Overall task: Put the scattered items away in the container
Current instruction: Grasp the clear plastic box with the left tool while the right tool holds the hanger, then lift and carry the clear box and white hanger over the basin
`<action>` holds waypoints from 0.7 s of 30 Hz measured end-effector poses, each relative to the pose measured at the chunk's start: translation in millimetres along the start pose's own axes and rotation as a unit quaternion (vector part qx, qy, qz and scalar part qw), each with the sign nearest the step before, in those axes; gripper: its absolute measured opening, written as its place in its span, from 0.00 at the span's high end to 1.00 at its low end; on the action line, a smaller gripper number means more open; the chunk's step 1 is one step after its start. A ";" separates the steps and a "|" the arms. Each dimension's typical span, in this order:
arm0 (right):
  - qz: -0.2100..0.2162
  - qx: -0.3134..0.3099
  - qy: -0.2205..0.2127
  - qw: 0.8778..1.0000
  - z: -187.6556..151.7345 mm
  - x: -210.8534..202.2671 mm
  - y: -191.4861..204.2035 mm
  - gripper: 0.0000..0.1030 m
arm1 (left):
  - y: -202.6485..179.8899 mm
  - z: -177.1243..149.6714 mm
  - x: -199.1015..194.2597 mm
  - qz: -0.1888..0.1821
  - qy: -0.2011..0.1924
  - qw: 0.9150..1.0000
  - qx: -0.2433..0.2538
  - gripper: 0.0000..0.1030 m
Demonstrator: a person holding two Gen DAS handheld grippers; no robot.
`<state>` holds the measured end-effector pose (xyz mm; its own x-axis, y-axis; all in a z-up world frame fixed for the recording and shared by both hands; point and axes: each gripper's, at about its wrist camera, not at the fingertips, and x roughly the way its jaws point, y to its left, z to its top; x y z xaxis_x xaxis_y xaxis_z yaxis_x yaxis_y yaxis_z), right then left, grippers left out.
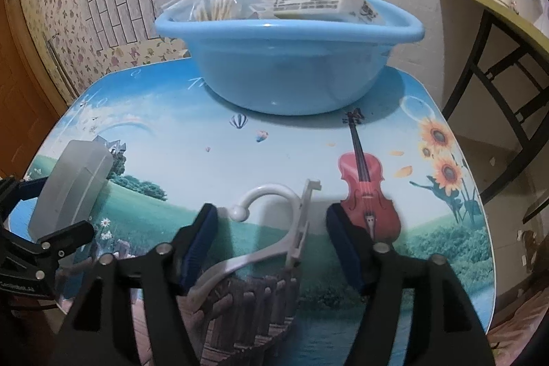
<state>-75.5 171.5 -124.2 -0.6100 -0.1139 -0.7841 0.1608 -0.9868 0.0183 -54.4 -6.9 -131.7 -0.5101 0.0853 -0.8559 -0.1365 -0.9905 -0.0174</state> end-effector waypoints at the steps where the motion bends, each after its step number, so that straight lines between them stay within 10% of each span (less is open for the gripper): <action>1: -0.002 -0.001 -0.004 1.000 -0.9 0.9 -0.1 0.24 | 0.1 -0.3 0.0 0.001 -0.003 1.000 0.000 0.00; 8: -0.017 0.023 -0.016 0.999 -4.9 4.8 -10.6 0.00 | -0.3 -1.1 0.2 0.000 -0.019 1.000 0.001 0.00; 21: -0.016 0.017 -0.009 1.000 -9.8 -1.6 -6.6 0.00 | -0.7 -12.3 -4.0 -0.003 -0.063 0.998 0.005 0.00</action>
<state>-67.9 179.3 -129.2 -0.6290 -0.0839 -0.7729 0.1144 -0.9933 0.0147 -41.9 -7.8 -134.6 -0.6117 0.1054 -0.7841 -0.1476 -0.9889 -0.0178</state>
